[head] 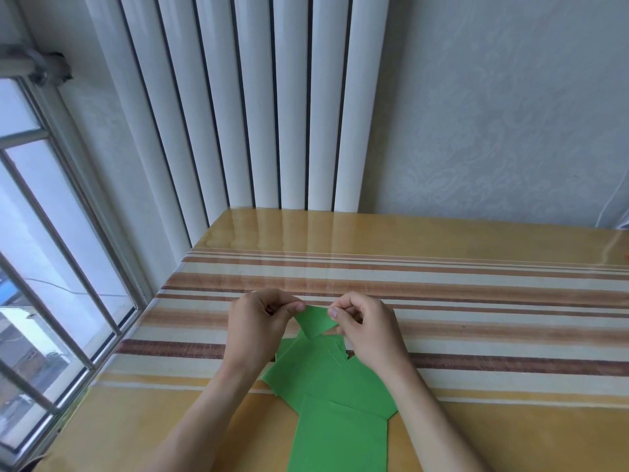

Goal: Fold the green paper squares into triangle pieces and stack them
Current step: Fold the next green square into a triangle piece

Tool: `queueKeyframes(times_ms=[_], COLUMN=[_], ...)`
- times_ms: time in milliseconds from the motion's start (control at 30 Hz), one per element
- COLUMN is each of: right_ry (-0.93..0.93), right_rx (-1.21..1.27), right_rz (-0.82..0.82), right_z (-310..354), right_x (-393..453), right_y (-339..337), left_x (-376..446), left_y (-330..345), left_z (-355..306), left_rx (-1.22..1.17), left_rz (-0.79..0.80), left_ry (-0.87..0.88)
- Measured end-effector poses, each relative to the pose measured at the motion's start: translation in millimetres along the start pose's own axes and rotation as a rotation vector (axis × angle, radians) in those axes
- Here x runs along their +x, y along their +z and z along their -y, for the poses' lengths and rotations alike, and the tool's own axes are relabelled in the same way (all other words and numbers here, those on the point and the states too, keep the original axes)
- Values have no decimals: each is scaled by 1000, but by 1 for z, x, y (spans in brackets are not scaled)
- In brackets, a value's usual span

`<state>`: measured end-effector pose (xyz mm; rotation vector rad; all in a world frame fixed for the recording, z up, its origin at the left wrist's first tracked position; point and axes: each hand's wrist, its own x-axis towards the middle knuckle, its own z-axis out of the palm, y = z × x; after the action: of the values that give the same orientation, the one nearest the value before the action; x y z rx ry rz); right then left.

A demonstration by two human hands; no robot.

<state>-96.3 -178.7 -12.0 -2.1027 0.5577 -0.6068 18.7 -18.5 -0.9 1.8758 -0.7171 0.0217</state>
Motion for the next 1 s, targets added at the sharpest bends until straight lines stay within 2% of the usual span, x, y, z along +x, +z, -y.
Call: queueKeyframes(times_ms=[200, 400, 533, 633, 733, 800, 867, 933, 1000], right_ry=[-15, 42, 54, 70, 136, 163, 166, 177, 184], right_rx=[-65, 77, 67, 205, 427, 501, 542, 611, 681], right_rz=[-24, -38, -69, -96, -54, -3, -18, -73, -116], right_z=[4, 3, -1, -1, 0, 0, -1, 1, 4], right_x=[0, 1, 1, 2, 3, 3, 3, 2, 1], right_y=[0, -5, -6, -5, -4, -3, -1, -1, -2], left_x=[0, 1, 1, 1, 1, 0, -1, -2, -2], left_y=[1, -1, -1, -2, -4, -4, -4, -1, 1], left_z=[-1, -2, -1, -1, -1, -2, -3, -2, 0], left_rx=[-18, -46, -60, -117, -230, -320, -378, -321, -188], left_rz=[-21, -32, -33, -17, 10, 44, 127, 209, 288], left_ry=[1, -31, -46, -84, -143, -206, -264, -271, -207])
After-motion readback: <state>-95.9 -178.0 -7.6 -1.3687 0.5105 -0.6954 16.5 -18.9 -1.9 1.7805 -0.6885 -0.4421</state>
